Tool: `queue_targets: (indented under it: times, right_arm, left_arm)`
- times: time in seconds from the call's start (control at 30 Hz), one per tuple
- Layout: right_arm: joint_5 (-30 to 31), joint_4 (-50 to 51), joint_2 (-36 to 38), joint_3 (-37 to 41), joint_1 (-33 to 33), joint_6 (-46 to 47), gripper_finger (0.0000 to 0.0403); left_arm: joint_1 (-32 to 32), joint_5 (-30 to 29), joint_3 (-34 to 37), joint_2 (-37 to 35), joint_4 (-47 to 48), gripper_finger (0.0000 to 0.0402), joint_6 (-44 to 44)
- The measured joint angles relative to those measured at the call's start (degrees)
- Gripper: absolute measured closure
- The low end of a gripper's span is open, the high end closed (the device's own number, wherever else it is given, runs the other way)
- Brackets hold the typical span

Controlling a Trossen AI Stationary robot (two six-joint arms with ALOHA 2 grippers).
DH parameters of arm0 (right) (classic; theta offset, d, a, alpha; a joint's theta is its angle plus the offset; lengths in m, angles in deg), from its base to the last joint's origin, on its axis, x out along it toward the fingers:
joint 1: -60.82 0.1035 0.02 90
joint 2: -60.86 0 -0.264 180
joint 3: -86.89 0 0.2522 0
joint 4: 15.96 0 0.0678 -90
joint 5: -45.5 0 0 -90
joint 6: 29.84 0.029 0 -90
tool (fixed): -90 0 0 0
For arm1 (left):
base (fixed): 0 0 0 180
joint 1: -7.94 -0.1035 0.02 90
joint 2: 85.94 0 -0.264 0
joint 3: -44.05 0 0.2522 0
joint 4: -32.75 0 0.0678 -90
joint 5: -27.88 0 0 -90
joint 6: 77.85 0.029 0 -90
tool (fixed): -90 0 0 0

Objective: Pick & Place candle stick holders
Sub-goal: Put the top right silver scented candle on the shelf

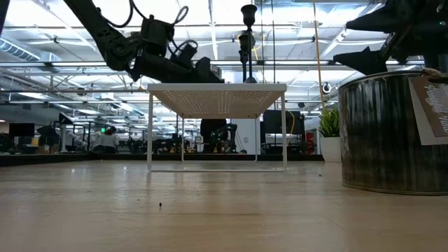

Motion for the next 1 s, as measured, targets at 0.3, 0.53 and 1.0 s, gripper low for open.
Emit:
queue_targets:
  times: [0.3,0.53,1.0]
  right_arm:
    - [0.0,-0.2,0.0,0.0,0.0,0.0,0.0046]
    - [0.0,-0.3,0.0,0.0,0.0,0.0,0.0046]
    - [-0.1,-0.6,0.0,0.0,0.0,0.0,0.0046]
  left_arm:
    - [-0.4,-0.4,0.0,2.6,-2.9,0.0043,-1.6]
    - [-0.8,0.4,0.0,2.6,-2.5,0.0042,-2.4]
    - [-0.8,3.5,0.0,2.6,-2.5,0.0033,-2.5]
